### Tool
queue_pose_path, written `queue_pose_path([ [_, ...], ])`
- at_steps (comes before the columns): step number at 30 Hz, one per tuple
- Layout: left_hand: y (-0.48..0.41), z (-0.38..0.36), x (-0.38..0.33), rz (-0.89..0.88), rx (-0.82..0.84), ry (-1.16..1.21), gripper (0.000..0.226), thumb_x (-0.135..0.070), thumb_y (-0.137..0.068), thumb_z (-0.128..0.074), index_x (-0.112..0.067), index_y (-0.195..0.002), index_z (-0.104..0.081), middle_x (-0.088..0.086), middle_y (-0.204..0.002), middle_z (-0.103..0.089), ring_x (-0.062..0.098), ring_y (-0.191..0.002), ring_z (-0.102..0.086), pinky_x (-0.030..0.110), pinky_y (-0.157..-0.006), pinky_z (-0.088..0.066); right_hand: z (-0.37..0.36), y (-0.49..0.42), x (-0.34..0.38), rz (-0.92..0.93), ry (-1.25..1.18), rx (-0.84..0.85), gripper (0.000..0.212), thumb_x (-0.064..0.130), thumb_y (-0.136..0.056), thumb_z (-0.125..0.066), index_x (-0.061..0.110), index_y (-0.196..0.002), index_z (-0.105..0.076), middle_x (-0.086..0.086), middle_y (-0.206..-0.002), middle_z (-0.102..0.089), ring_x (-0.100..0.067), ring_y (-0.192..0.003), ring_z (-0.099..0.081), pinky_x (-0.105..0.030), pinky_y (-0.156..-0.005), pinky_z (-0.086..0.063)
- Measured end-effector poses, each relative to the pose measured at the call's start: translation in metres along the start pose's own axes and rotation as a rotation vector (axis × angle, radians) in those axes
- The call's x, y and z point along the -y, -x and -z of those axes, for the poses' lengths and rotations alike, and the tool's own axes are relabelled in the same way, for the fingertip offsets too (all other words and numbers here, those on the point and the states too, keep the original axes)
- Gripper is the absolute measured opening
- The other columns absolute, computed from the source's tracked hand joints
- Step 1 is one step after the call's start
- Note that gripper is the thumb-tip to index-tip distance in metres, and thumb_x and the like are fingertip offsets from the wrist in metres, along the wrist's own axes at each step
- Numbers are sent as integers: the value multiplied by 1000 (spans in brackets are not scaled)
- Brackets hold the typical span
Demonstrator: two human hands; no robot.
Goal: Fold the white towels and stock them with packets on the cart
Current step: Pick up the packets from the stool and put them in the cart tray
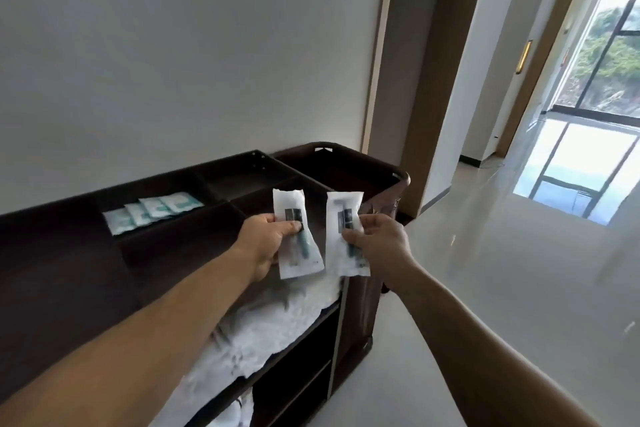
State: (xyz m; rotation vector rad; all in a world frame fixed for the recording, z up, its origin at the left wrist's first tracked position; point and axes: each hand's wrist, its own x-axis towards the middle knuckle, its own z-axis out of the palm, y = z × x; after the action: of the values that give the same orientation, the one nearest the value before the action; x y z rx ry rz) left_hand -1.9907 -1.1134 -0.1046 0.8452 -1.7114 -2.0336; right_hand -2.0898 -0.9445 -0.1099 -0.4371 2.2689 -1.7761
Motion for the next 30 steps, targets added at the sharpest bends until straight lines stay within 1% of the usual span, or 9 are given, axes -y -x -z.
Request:
queue_pose_path([
  [2,-20,11,-7,6,-69,14,14,1,-88,-66,1,-102,-67,20,-102,-70,30,-86,-67,45,-78,-56,-13,-28,5,38,29,63,25,20,-76,-84,20,-95,-67,3,-86,-74,-9,-73,-71,-24,-65,-59],
  [5,-51,32,-20,-23,-163,29,11,1,-88,-66,0,-100,-65,17,-98,-69,29,-83,-67,40,-73,-55,-39,-71,14,43,21,135,27,20,-76,-84,19,-96,-66,1,-88,-74,-12,-79,-72,-30,-72,-60],
  [8,-84,54,-33,-63,-239,19,14,-2,-88,-67,1,-102,-67,16,-99,-71,30,-88,-68,40,-74,-55,-72,-110,24,54,43,208,26,21,-76,-84,19,-95,-65,1,-89,-74,-15,-81,-72,-33,-74,-61],
  [11,-119,77,-47,-67,-313,42,15,-1,-87,-68,3,-102,-67,18,-99,-72,29,-84,-68,40,-75,-56,-111,-149,42,64,88,289,24,20,-76,-83,17,-94,-67,0,-87,-74,-16,-80,-72,-37,-76,-61],
  [14,-145,99,-60,-73,-371,42,17,-1,-87,-68,5,-103,-67,19,-97,-72,32,-87,-69,41,-78,-57,-147,-189,58,112,144,331,21,20,-77,-83,17,-91,-68,1,-86,-74,-15,-79,-71,-36,-77,-60],
  [19,-168,138,-66,-83,-492,-8,7,-3,-88,-68,0,-94,-68,15,-94,-71,28,-85,-68,33,-67,-53,-209,-240,64,91,201,456,10,12,-82,-77,16,-81,-68,-6,-83,-73,-17,-75,-70,-32,-71,-59],
  [23,-177,160,-61,-67,-596,18,2,-1,-87,-68,1,-88,-69,18,-91,-73,30,-84,-69,38,-78,-56,-263,-281,64,69,301,577,5,6,-83,-73,6,-81,-69,-8,-74,-67,-17,-61,-61,-24,-54,-51],
  [26,-182,171,-58,-46,-686,41,4,-3,-86,-69,0,-89,-71,17,-90,-75,32,-86,-71,46,-85,-57,-303,-308,54,44,411,719,10,6,-81,-75,2,-81,-66,-12,-72,-63,-22,-62,-60,-30,-58,-49],
  [30,-185,171,-57,-7,-814,-8,4,-6,-85,-71,-2,-85,-72,13,-83,-76,32,-84,-72,46,-86,-58,-348,-323,35,58,507,863,21,6,-79,-77,3,-72,-58,-14,-63,-56,-23,-54,-56,-29,-51,-43],
])
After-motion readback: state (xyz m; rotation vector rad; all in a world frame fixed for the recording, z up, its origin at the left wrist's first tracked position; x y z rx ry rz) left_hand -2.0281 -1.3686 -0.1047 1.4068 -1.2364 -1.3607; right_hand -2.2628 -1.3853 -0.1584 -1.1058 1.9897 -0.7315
